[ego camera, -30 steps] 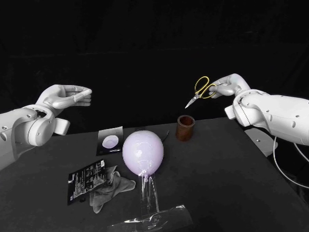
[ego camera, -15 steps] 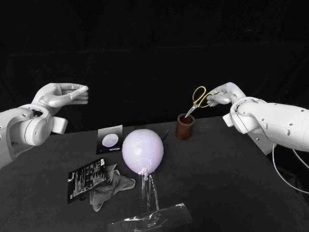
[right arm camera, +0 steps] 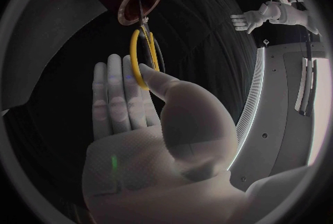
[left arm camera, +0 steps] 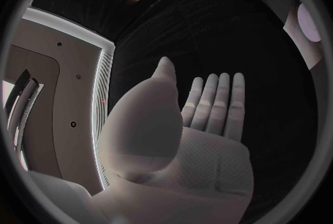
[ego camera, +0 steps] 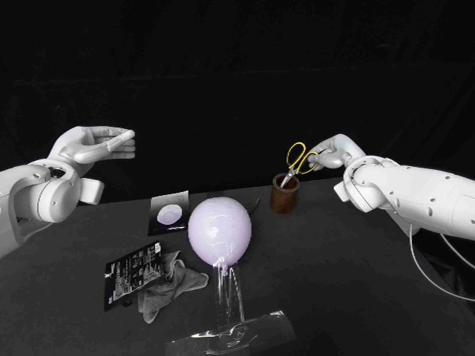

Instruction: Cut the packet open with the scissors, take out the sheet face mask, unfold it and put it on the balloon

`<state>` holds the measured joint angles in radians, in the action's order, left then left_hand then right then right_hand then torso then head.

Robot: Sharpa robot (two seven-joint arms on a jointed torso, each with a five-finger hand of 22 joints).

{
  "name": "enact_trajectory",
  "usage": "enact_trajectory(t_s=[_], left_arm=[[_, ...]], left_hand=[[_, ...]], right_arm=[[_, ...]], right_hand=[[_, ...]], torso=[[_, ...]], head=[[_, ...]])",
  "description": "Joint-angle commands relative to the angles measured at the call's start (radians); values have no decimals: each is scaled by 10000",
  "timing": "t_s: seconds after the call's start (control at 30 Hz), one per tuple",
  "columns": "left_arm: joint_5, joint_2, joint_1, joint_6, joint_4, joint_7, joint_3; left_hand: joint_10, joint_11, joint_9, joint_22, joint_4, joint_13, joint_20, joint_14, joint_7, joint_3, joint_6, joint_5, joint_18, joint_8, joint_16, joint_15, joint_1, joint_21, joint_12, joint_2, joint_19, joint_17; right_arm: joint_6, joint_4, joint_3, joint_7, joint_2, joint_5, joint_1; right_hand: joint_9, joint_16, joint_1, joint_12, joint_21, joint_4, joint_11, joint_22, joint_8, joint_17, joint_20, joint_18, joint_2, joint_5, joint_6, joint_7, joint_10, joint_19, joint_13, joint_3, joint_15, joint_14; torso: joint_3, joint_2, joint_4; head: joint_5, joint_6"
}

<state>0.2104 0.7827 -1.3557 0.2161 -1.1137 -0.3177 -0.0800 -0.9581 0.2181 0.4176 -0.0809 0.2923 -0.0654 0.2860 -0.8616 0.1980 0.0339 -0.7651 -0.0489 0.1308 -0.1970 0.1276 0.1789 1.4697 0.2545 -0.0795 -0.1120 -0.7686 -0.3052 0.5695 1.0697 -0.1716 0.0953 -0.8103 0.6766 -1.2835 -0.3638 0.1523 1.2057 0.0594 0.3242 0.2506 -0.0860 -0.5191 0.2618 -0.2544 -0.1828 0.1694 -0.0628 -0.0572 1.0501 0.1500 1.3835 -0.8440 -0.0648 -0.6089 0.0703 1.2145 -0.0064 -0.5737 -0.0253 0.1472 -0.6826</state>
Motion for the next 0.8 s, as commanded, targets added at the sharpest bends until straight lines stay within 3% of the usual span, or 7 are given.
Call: enact_trajectory(t_s=[0.03, 0.07, 0.17, 0.37, 0.47, 0.63, 0.8], left_arm=[[-129, -6, -13, -49, -26, -180, 11], [-130, -6, -13, -54, -26, -180, 11], [-133, -12, -13, -92, -20, -182, 11], [-145, -16, -12, -141, -1, -182, 10], [-149, -16, -11, -154, 2, -182, 10], [-152, -16, -10, -165, 6, -185, 9], [-153, -18, -9, -185, 9, -192, 9]], left_hand=[[-56, -14, -14, -5, -8, -7, 13, -57, 749, -54, -56, 4, 167, -49, 54, 21, 4, 44, -52, 117, -38, 7], [-56, -14, -14, -5, -8, -7, 13, -57, 749, -54, -56, 4, 167, -49, 54, 21, 4, 44, -52, 117, -38, 7], [-56, -14, -14, -5, -8, -7, 13, -57, 749, -54, -56, 4, 167, -49, 54, 21, 4, 44, -52, 117, -38, 7], [-56, -12, -18, -1, -9, -5, 17, -52, 753, -60, -60, 4, 168, -47, 51, 23, 10, 38, -46, 131, -33, 12], [-56, -12, -18, -1, -9, -5, 17, -52, 753, -60, -60, 4, 168, -47, 51, 23, 10, 38, -46, 131, -33, 12], [-58, -10, -23, 3, -11, -3, 20, -49, 757, -70, -65, 4, 169, -46, 49, 24, 22, 33, -42, 152, -29, 16], [-58, -10, -23, 3, -11, -3, 20, -49, 757, -70, -65, 4, 169, -46, 49, 24, 22, 33, -42, 152, -29, 16]], right_arm=[[-32, 49, 0, 164, 81, 701, 49], [-28, 49, -1, 178, 92, 706, 57], [-10, 44, -5, 263, 159, 695, 111], [-194, 69, -12, 278, 206, 698, 160], [-266, 91, -15, 265, 206, 714, 169], [-335, 145, -18, 256, 186, 736, 178], [-308, 283, -19, 368, 112, 738, 182]], right_hand=[[22, -236, -117, 13, -72, -1, -160, 17, -194, 77, -100, -25, 329, -45, -232, 174, -603, 272, 40, 1, 149, -374], [43, -327, -176, 24, -130, -16, -229, 44, -258, 111, -145, -56, 424, -79, -338, 232, -822, 363, 53, 37, 221, -530], [261, -850, -311, 22, -485, -91, -699, 254, -803, 351, -386, -166, 788, -137, -1171, 687, -2190, 777, 55, 14, 632, -1486], [457, -873, -361, 29, -1101, -303, -1121, 715, -1286, 738, -742, -185, 1280, -269, -1800, 1110, -3442, 1212, 30, 218, 1051, -2637], [526, -883, -303, 14, -1349, -433, -1263, 932, -1454, 889, -890, -140, 1395, -59, -1996, 1212, -3809, 1301, 33, 472, 1166, -2993], [574, -872, -199, 13, -1518, -512, -1351, 1097, -1573, 1012, -986, -104, 1443, -36, -2121, 1288, -4093, 1313, 30, 722, 1238, -3259], [642, -858, -159, 13, -1767, -639, -1473, 1346, -1744, 1202, -1035, -156, 1607, -296, -2312, 1387, -4539, 1339, 24, 1282, 1353, -3688]], torso=[[-3, 3, 2], [-5, 6, 0], [-6, 6, 3], [-2, 7, -10], [0, 8, -10], [4, 11, -10], [9, 10, -11]], head=[[-3, -6], [-8, -8], [-17, -2], [-33, -11], [-33, -11], [-19, -12], [-16, -21]])
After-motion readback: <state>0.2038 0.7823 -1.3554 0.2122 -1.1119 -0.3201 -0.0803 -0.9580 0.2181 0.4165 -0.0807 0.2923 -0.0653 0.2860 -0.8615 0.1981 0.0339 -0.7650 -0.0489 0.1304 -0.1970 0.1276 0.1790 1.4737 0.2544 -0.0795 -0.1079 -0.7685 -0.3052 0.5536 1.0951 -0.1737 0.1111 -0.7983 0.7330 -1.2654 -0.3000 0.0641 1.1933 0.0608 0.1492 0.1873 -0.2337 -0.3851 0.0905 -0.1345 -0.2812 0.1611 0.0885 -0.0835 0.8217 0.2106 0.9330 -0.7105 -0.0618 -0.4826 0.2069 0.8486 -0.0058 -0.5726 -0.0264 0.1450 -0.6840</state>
